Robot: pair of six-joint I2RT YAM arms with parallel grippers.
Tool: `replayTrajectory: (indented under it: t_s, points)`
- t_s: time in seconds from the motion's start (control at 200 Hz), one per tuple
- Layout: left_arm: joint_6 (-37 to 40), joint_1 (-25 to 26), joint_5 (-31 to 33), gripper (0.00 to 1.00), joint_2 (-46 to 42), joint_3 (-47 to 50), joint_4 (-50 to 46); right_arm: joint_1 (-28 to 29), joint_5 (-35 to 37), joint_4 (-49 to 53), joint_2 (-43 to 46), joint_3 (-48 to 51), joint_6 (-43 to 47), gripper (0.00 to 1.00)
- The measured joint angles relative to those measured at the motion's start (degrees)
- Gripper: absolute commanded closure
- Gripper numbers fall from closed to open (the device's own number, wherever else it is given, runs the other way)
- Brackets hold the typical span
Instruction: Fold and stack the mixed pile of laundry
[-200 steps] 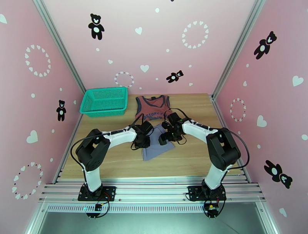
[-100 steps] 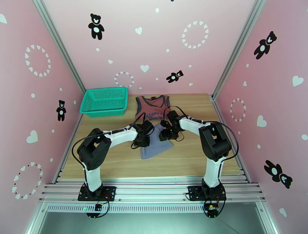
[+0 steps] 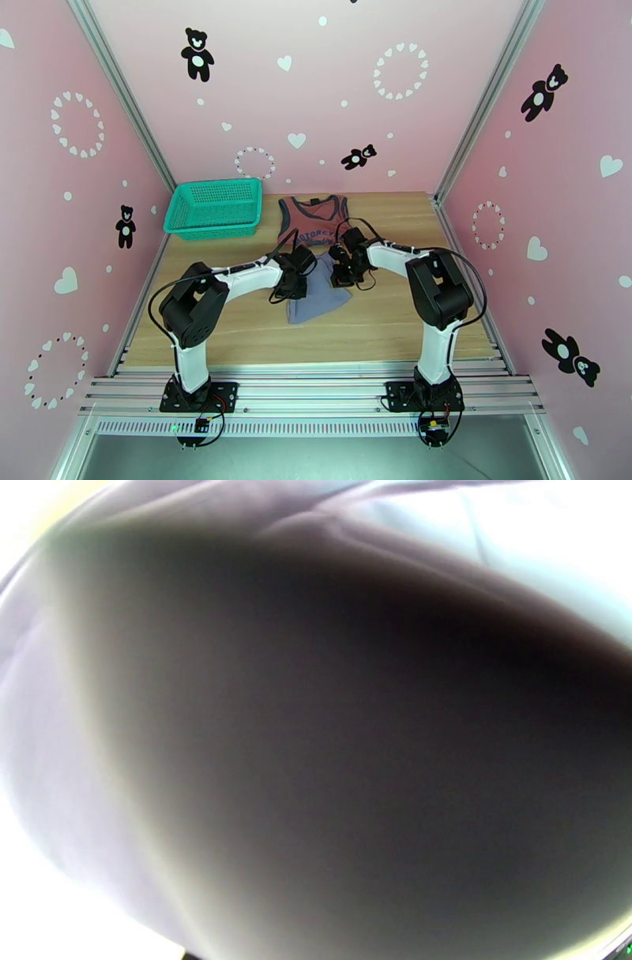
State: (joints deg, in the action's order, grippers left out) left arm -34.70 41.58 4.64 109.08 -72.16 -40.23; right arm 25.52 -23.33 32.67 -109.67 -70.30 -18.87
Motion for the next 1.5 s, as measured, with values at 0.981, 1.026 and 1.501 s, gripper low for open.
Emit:
replayTrajectory:
  t_s: [0.981, 1.026, 1.501]
  points:
    - [17.77, -16.00, 2.19, 1.00, 37.35, -71.36, -12.33, -8.37, 8.22, 6.84, -29.66, -57.09, -3.74, 1.00]
    - [17.86, -16.35, 1.81, 1.00, 39.41, -73.42, -12.59, -8.39, 8.20, 7.02, -31.41, -58.95, -4.13, 1.00]
    - [18.08, -19.82, -0.79, 0.04, 45.00, -77.88, -12.74, -10.19, 8.81, 8.50, -39.08, -65.72, -7.63, 0.35]
